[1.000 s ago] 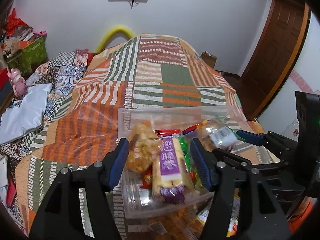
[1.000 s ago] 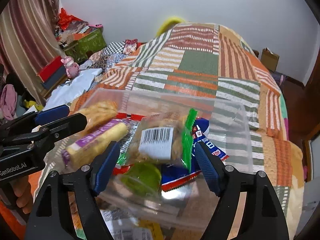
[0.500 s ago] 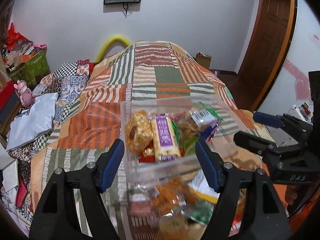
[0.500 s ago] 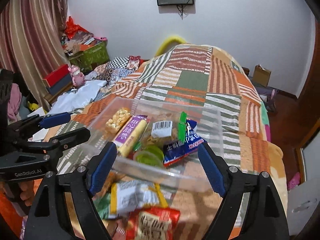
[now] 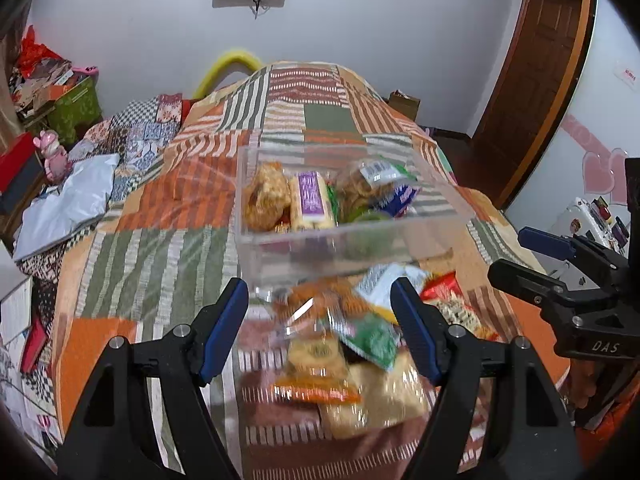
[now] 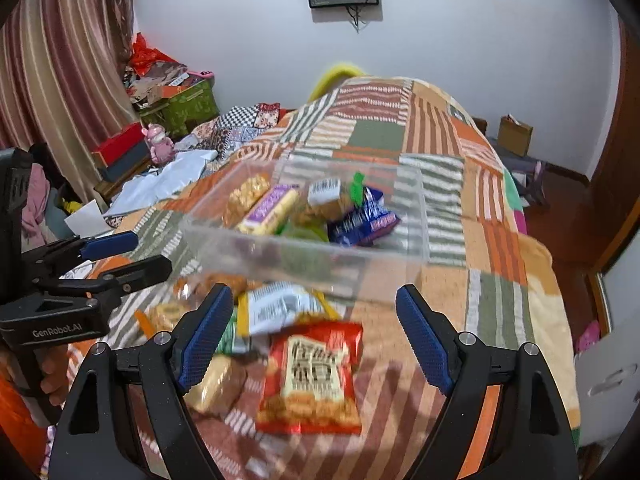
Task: Organize snacks
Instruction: 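Place both snack bags into the clear box and open both tools, then grasp the red peanut bag with the right tool while the left grasps the bread slice pack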
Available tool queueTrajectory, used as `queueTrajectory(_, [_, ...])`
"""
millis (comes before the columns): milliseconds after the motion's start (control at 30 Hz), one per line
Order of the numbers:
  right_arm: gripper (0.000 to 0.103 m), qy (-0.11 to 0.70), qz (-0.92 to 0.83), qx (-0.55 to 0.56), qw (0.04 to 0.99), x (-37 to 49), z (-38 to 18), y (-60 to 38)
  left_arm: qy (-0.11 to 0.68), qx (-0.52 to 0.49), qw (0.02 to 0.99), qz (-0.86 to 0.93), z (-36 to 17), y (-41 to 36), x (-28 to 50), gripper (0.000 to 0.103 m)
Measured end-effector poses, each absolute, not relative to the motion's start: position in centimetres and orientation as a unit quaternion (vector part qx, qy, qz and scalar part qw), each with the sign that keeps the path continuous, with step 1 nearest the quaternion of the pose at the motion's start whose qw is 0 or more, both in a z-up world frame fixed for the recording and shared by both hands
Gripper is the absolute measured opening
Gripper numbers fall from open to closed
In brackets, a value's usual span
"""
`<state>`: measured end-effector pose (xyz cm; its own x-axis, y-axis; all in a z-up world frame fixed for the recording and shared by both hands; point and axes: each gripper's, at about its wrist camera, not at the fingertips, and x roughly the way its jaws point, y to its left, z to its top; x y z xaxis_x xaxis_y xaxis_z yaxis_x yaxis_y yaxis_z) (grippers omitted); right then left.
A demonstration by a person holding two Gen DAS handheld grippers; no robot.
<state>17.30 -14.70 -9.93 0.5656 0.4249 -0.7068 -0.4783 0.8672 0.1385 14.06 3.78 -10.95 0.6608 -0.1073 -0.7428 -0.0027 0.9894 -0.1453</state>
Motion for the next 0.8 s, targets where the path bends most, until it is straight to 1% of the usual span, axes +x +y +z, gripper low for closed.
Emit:
queueTrajectory(367, [0.082,0.436,0.238,-0.021,0.868,15.7,-13.9,-16.6,0.459,-0.097,0.883,-0.026,-15.0,3.3,10.6,0.073])
queueTrajectory(667, [0.082,0.457,0.236,-0.019,0.857,15.2,-15.9,-16.9,0.484,-0.096,0.868,-0.055,-17.3,0.5,10.3,0.073])
queueTrajectory(767, [0.082,0.464,0.235,-0.021,0.854,15.4,-16.5,-16.7,0.479,-0.089,0.871,-0.057,-17.5,-0.3,10.6,0.088])
queueTrajectory(800, [0.082,0.466,0.235,-0.022,0.853,15.5,-16.7,-16.7,0.479,-0.087,0.872,-0.058,-17.6,-0.5,10.7,0.088])
